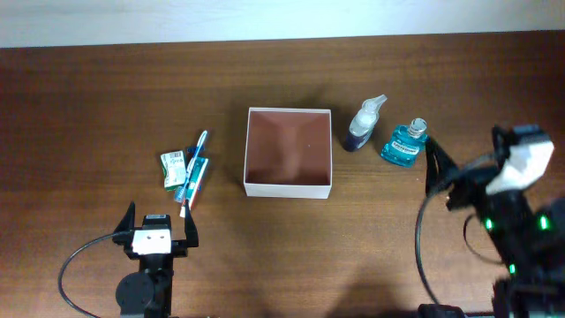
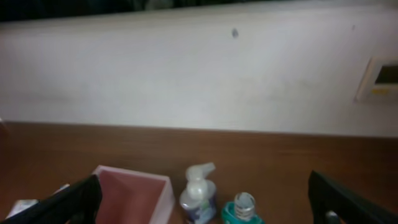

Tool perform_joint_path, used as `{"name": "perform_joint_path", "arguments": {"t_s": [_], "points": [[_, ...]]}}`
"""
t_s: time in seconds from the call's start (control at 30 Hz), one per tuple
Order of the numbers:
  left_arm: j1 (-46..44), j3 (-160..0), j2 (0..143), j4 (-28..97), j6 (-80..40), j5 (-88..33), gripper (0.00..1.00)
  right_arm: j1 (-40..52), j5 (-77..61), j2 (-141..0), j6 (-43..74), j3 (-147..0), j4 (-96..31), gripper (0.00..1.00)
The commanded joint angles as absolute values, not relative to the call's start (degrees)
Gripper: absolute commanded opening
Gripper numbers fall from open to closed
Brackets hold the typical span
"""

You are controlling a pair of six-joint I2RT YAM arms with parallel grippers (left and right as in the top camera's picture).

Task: Pack container
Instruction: 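Move the right gripper over the teal Listerine bottle cap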

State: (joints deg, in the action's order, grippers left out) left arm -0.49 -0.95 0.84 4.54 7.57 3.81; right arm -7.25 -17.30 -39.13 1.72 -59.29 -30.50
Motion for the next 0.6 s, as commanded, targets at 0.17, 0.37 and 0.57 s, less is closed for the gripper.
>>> {"name": "perform_joint_path", "arguments": {"t_s": [0.17, 0.37, 0.57], "points": [[-0.2, -0.5, 0.3, 4.4, 8.5, 3.2, 0.99, -7.1, -15.8, -53.2, 0.4, -60.1, -31.6, 0.98], [-0.2, -0.5, 0.3, 4.4, 8.5, 3.2, 1.00, -7.1, -15.8, -64.1, 0.4, -60.1, -31.4, 0.99], [-0.2, -0.5, 0.3, 4.4, 8.5, 3.2, 0.99, -7.1, -15.8, -72.5, 0.4, -60.1, -30.7, 0.98]]}}
